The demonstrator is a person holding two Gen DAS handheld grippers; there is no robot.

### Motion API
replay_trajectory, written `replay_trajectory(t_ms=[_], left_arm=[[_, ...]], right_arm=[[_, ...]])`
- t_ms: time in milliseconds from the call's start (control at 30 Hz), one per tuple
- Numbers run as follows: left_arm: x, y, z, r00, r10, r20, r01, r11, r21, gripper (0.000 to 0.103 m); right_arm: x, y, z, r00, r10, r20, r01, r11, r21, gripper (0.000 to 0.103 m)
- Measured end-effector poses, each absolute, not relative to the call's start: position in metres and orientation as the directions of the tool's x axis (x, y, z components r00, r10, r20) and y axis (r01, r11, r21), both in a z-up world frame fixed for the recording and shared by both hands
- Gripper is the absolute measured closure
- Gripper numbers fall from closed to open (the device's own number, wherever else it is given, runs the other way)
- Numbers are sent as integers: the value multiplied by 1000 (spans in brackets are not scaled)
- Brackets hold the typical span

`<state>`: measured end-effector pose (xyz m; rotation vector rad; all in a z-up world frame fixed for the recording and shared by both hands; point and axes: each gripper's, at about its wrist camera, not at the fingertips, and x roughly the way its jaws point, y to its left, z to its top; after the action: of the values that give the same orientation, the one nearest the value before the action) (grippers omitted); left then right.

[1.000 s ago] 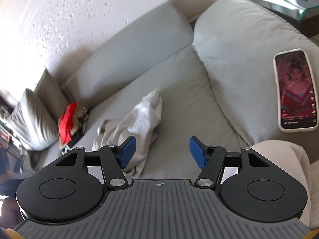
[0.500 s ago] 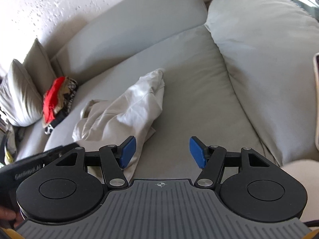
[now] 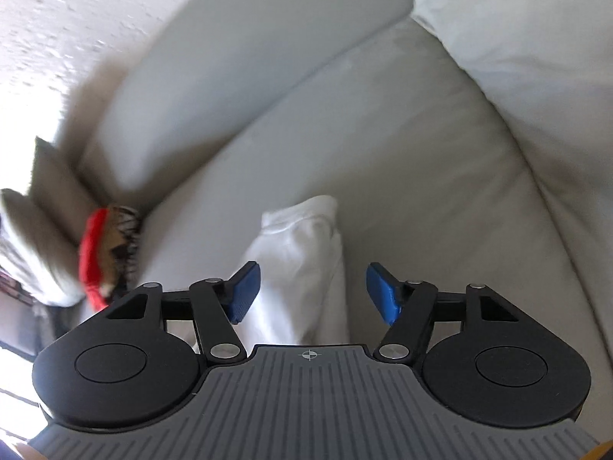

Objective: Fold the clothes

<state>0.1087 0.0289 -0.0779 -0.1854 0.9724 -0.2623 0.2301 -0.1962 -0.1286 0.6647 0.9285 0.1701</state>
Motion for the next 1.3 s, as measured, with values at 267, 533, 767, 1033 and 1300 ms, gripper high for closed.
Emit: replay_trajectory(t_ms=[267,533,767,1033,1300], left_arm=[[141,26,-80,603,-127,-788,60,992,-113,96],[132,84,4,800,-18,-600,-131,970,-204,82],[57,132,-44,612,-159,-775,-263,883,-389,70],[24,102,-59,606,-263,-751,-186,870,-456,70],[14,73,-52,633,-248,-733,-133,898,-419,68]], right_arm=[[219,-184,-41,776,507,-376,-99,686,721,101],[63,-177,52,758,645,-102,-554,718,423,100],[-17,-138,-62,574,463,-675,-502,851,157,62],[-24,-163,-54,625,477,-618,-349,879,325,48],[27,-143,-54,696,430,-575,-238,894,380,29]])
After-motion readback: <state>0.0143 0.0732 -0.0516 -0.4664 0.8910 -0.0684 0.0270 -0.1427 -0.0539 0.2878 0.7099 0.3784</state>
